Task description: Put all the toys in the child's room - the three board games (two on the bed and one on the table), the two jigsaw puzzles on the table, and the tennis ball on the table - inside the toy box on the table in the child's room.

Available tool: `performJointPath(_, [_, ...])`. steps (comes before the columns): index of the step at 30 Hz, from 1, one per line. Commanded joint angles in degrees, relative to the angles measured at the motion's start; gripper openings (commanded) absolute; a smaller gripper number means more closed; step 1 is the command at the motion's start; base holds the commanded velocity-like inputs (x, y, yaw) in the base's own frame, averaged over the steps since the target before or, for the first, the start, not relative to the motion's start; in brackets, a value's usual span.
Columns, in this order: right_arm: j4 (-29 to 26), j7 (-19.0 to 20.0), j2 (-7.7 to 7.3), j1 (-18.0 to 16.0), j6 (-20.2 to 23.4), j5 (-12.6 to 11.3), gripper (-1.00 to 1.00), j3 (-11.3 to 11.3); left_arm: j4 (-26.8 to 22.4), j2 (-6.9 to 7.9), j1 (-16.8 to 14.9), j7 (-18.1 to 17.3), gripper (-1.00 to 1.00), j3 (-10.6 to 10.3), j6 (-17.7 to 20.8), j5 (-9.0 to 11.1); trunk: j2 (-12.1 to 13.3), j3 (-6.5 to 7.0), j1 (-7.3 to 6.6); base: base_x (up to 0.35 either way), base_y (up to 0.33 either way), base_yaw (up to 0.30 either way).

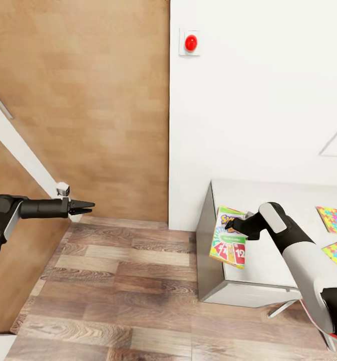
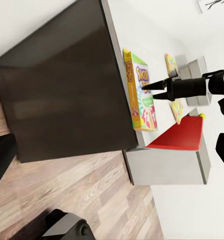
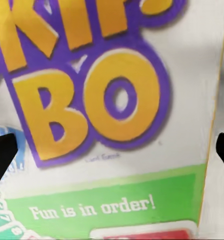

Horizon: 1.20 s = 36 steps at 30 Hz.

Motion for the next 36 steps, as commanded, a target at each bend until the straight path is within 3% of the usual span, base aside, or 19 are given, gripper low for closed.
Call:
performJointPath(1, [-0.2,-0.5,-0.42,0.0,0.1,-0.5,1.00,0.3,0.0,0.05,0.0,-0.1,1.00,-0.1,0.6,0.2,-0.1,-0.03,0.04,0.000,0.000,-0.151])
performJointPath(6, [-0.6,-0.3,-1.56,0.2,0.1,-0.6,1.00,0.2,0.0,0.06,0.0,-0.1,1.00,-0.1,0.6,0.2,-0.1,0.37,0.04,0.000,0.000,-0.160])
performJointPath(18, [-5.7,-0.1,-1.97,0.5,0.1,-1.0,1.00,0.0,0.0,0.06,0.0,-0.1,1.00,-0.1,0.6,0.2,-0.1,1.38,0.04,0.000,0.000,-0.159])
performJointPath(24, [-11.1,0.0,-2.19,0.6,0.1,-1.6,1.00,-0.2,0.0,0.03,0.0,-0.1,1.00,-0.2,0.5,0.2,-0.1,1.88,0.04,0.000,0.000,-0.156])
performJointPath(26, [-14.1,0.1,-3.01,1.0,0.1,-2.1,1.00,-0.3,0.0,0.03,0.0,-0.1,1.00,-0.2,0.5,0.2,-0.1,2.05,0.04,0.000,0.000,-0.156])
performJointPath(29, [-18.6,0.3,-4.58,2.1,0.1,-4.8,1.00,-0.3,0.0,0.00,0.0,0.0,1.00,-0.2,0.5,0.2,-0.1,2.31,0.04,0.000,0.000,-0.156])
performJointPath(32, [-23.5,0.5,-6.36,4.2,0.1,-10.8,1.00,-0.4,0.0,-0.02,0.0,0.1,1.00,-0.2,0.5,0.1,-0.1,2.56,0.04,0.000,0.000,-0.155])
performJointPath(33, [-26.0,0.5,-7.50,5.7,0.1,-14.8,1.00,-0.4,0.0,-0.02,0.1,0.1,1.00,-0.2,0.5,0.1,-0.1,2.65,0.04,0.000,0.000,-0.153])
performJointPath(34, [-27.3,0.5,-8.09,6.5,0.1,-17.1,1.00,-0.4,0.0,-0.04,0.1,0.2,1.00,-0.2,0.5,0.1,-0.1,2.73,0.04,0.000,0.000,-0.153])
performJointPath(35, [-29.6,0.5,-9.28,8.5,0.1,-21.7,1.00,-0.5,0.0,-0.15,0.1,0.4,1.00,-0.2,0.4,0.1,-0.1,2.82,0.04,0.000,0.000,-0.151])
performJointPath(36, [-30.7,0.5,-9.87,9.5,0.1,-24.1,1.00,-0.5,0.0,-0.27,0.2,0.5,1.00,-0.2,0.4,0.1,-0.1,2.90,0.04,0.000,0.000,-0.151])
